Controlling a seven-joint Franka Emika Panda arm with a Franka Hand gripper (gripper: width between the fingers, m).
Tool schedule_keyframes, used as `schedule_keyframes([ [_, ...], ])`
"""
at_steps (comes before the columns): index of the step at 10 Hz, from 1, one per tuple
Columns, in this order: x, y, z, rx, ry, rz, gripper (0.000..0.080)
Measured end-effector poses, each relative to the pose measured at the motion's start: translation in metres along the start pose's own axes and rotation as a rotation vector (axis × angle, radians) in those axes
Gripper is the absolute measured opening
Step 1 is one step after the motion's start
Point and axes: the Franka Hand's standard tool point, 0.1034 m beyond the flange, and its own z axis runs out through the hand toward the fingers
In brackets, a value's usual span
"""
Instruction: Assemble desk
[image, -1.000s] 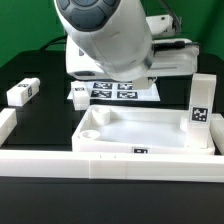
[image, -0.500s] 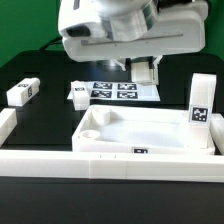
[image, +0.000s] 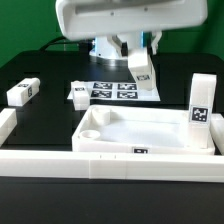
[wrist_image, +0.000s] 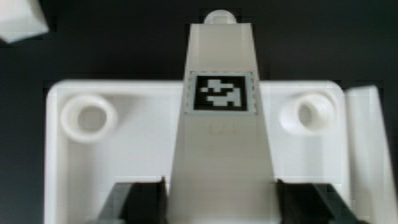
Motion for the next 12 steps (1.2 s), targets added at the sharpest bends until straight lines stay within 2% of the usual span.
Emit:
schedule_keyframes([
  [1,0.012,-0.002,-0.012,-0.003,0.088,-0.003,0.029],
  [3,0.013,0.001,-0.008,-0.019,0.229,0.0,0.029],
  [5,0.022,0.003,-0.012,-0.035,0.377,0.001,0.029],
  [7,0.029,0.01,-0.018,-0.086,0.505,-0.031,0.029],
  [8,0.036,0.016,-0.025,-0.104,0.602,-0.043,0.029],
  [9,0.038,0.019,-0.028,-0.112,0.651,-0.047,0.029],
  [12,0.037,0.02,-0.025,-0.114,0.652,-0.047,0.029],
])
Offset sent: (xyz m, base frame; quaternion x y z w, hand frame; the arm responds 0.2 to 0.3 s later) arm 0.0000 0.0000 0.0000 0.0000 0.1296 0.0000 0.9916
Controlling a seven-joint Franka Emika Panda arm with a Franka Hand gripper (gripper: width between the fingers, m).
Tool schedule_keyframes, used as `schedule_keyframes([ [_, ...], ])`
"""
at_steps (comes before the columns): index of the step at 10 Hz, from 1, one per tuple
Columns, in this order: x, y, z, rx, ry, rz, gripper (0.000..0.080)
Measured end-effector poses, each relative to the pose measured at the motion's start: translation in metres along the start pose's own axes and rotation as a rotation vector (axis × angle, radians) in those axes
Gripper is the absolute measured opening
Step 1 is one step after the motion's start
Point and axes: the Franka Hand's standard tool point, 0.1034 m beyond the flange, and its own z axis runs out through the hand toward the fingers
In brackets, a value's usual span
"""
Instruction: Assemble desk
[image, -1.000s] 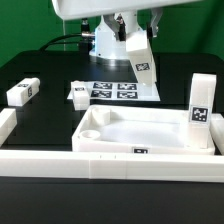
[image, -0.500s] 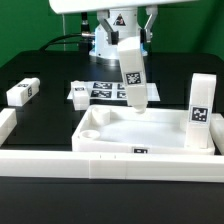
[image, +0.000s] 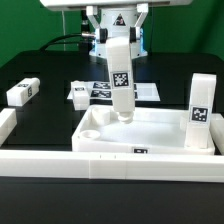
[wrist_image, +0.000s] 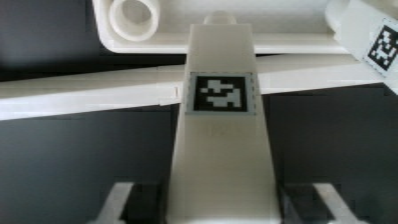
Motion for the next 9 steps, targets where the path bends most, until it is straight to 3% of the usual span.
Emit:
schedule_keyframes([
  [2,-0.002,0.017,0.002,-0.021,0.0,-0.057,0.029],
  [3,-0.002,0.022,0.001,-0.046,0.033,-0.098,0.029],
  [4,-0.005,0.024,0.003,-0.054,0.042,-0.115,0.029],
  [9,-0.006,0.025,0.007,-0.059,0.041,-0.132,0.029],
])
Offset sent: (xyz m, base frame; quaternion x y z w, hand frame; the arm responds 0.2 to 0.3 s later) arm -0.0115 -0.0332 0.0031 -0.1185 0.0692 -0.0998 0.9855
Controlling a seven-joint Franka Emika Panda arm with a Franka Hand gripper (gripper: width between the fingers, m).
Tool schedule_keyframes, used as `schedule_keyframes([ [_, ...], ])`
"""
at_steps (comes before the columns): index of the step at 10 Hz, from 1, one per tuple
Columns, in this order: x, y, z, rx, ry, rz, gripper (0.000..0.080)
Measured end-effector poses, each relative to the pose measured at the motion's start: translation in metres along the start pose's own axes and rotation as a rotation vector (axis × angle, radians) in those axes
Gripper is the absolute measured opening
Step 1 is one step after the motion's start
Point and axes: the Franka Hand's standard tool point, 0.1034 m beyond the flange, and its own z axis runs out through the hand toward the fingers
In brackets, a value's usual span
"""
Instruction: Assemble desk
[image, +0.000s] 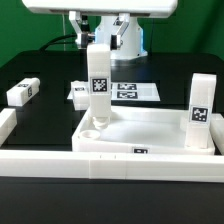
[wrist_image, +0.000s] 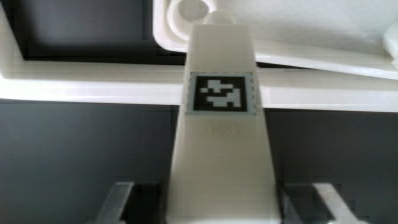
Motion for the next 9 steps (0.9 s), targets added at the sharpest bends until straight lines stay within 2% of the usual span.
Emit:
schedule_keyframes([
  [2,-0.001,-0.002,0.006,-0.023,0.031,-0.053,0.029],
  [4,-0.003,0.005,0.007,-0.02,0.019,-0.051,0.029],
  [6,-0.003,0.004,0.008,-0.02,0.019,-0.053,0.029],
  [9,-0.008,0.012,0.01,-0.025,0.013,-0.058,0.029],
])
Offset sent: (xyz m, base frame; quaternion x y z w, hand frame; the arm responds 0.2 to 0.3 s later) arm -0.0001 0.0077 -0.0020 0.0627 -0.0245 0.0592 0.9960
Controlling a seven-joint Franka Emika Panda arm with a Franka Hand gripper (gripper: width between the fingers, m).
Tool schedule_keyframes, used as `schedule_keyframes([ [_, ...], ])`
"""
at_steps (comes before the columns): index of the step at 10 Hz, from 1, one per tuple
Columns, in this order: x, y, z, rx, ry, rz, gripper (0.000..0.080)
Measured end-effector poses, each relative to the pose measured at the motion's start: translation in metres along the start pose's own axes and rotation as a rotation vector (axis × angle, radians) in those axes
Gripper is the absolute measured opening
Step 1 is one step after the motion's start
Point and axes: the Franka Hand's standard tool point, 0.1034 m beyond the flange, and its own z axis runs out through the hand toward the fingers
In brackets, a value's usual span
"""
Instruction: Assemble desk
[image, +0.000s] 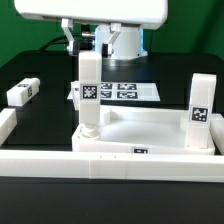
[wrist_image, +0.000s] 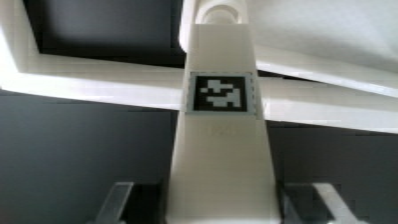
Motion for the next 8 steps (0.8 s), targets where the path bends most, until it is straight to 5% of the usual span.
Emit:
schedule_keyframes([
  [8,-0.0047,-0.0021,0.0062,0.0,-0.01,-0.004,0.029],
])
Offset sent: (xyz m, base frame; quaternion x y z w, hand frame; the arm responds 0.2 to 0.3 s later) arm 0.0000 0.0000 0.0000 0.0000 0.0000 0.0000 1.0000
